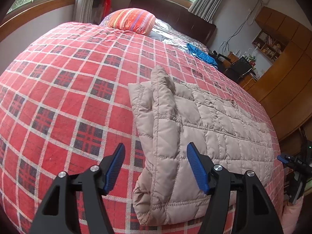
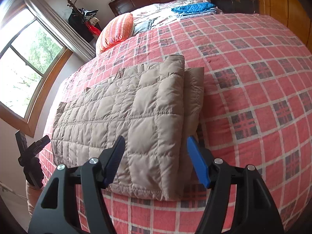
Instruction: Fold large clothes
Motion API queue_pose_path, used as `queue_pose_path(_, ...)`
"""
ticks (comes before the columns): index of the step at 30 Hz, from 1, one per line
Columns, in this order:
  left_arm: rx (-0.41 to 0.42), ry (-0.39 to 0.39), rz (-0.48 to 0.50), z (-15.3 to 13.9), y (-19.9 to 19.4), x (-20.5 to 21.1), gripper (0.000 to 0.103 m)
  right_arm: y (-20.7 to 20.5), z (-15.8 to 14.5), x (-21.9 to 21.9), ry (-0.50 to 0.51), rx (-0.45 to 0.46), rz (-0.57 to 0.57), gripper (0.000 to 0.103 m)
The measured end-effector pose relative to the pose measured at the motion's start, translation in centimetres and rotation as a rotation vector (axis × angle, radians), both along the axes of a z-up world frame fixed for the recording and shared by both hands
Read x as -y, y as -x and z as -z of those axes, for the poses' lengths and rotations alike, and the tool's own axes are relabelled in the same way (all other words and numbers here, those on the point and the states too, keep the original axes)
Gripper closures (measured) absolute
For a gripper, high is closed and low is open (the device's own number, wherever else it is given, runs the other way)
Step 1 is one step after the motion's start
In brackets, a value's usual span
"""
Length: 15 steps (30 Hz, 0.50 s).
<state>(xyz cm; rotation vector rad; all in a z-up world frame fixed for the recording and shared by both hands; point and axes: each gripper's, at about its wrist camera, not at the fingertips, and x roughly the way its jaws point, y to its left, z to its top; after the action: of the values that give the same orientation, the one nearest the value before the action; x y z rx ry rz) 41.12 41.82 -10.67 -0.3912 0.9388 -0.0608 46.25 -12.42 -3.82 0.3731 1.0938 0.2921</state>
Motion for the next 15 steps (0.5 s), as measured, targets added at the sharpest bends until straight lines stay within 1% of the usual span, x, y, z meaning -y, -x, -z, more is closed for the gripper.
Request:
queue_pose_path(4,-0.021,0.08,0.015,1.3,-1.4,-0.3,0.036,-1.1,1.1,0.1,-0.032,-0.024,0.008,0.034)
queue_pose_path(10,-0.05,0.171,0.032,3.3,-3.5,-0.4,0.035,-2.6,3.0,0.6,-0.057,-0.057,0.028,0.033)
queue_pose_path(13,-0.062,0.184,0.034,4.1,-4.4,-0.2,0.034,-3.3,3.8,1.2,-0.101,-0.067,0.034,0.03)
queue_pose_path(15,-0.067,0.195,0.038,4.6,-4.9,-0.1,0.034,-3.8,4.2,1.5,-0.105,-0.073,0.048,0.029)
